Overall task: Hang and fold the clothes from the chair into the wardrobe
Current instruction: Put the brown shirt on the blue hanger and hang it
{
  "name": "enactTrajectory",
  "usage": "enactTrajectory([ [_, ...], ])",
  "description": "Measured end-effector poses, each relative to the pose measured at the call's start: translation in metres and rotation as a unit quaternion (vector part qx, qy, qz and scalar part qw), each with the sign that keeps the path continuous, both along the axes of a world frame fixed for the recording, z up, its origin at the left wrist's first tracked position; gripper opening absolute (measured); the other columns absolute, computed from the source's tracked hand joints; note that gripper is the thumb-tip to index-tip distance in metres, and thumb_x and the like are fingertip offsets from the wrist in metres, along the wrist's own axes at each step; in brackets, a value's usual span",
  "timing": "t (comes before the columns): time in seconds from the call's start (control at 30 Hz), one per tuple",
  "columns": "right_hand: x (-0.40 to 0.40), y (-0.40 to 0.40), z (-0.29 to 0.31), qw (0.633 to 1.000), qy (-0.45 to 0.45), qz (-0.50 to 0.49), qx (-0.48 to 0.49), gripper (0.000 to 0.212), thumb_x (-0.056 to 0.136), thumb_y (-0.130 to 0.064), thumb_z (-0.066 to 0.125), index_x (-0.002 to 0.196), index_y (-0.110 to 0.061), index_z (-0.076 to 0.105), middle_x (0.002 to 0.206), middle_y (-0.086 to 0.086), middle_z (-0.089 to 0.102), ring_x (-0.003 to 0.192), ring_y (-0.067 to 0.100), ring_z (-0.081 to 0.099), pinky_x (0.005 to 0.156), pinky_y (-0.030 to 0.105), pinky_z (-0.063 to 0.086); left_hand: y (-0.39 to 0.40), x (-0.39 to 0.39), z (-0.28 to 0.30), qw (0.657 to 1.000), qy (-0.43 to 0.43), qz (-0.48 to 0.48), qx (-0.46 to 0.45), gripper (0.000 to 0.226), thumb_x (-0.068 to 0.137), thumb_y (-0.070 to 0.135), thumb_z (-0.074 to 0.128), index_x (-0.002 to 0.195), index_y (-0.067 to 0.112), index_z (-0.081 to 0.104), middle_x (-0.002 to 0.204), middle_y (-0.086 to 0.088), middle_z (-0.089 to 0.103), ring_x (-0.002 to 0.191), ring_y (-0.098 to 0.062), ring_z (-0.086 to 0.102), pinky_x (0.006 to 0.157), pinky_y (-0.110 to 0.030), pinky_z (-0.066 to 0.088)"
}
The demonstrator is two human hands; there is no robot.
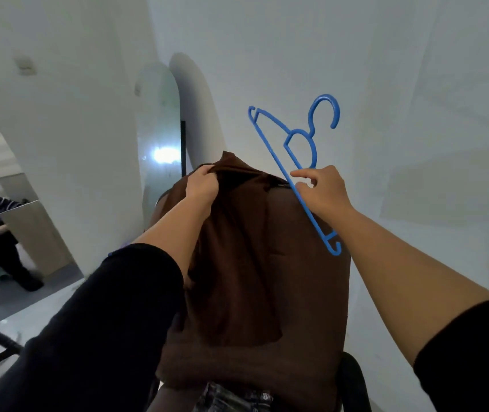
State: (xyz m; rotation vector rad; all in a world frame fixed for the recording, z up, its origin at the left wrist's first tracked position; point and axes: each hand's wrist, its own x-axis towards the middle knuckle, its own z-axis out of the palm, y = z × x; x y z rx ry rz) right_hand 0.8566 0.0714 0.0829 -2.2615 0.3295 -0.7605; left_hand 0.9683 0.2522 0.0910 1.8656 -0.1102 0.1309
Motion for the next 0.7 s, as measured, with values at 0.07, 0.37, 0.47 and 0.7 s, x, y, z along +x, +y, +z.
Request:
enactTrajectory([
  [0.07,-0.006,0.015,0.012,1.0,-0.002,0.007,-0.001,0.036,0.089,-0.018,0.06,0.124,-0.025,0.062,0.112,0.012,0.047,0.08,0.008,0.046,0.089,0.019,0.04,0.021,-0.006,0.007,0.996,0.0,-0.045,-0.07,0.034,0.098,0.01,0.034,0.118,0.021,0.06,0.109,-0.002,0.059,0.099,-0.018,0.052,0.089,-0.029,0.045],
  [0.37,-0.043,0.106,0.052,0.999,-0.007,0.042,0.007,0.079,0.079,-0.027,0.075,0.146,-0.031,0.033,0.126,0.012,0.035,0.115,0.022,0.045,0.107,0.03,0.033,0.121,-0.069,0.078,0.911,-0.015,-0.258,-0.322,0.04,0.098,-0.004,0.025,0.097,0.018,0.058,0.096,-0.003,0.064,0.087,-0.016,0.063,0.083,-0.028,0.053],
  [0.47,-0.054,0.131,0.056,0.998,-0.011,0.051,0.033,0.075,0.077,-0.029,0.076,0.142,-0.031,0.038,0.123,0.009,0.035,0.106,0.015,0.039,0.105,0.028,0.033,0.145,-0.09,0.097,0.895,-0.018,-0.271,-0.355,0.039,0.098,-0.005,0.027,0.097,0.016,0.06,0.089,-0.005,0.07,0.08,-0.017,0.068,0.075,-0.03,0.058],
  [0.7,-0.079,0.201,0.063,0.997,0.004,0.074,-0.029,0.026,0.086,-0.029,0.065,0.104,-0.011,0.07,0.113,0.017,0.05,0.102,0.029,0.054,0.08,0.026,0.037,0.217,-0.123,0.105,0.92,-0.036,-0.243,-0.305,0.029,0.098,0.001,0.034,0.1,0.015,0.059,0.1,-0.009,0.064,0.09,-0.024,0.063,0.082,-0.034,0.056],
])
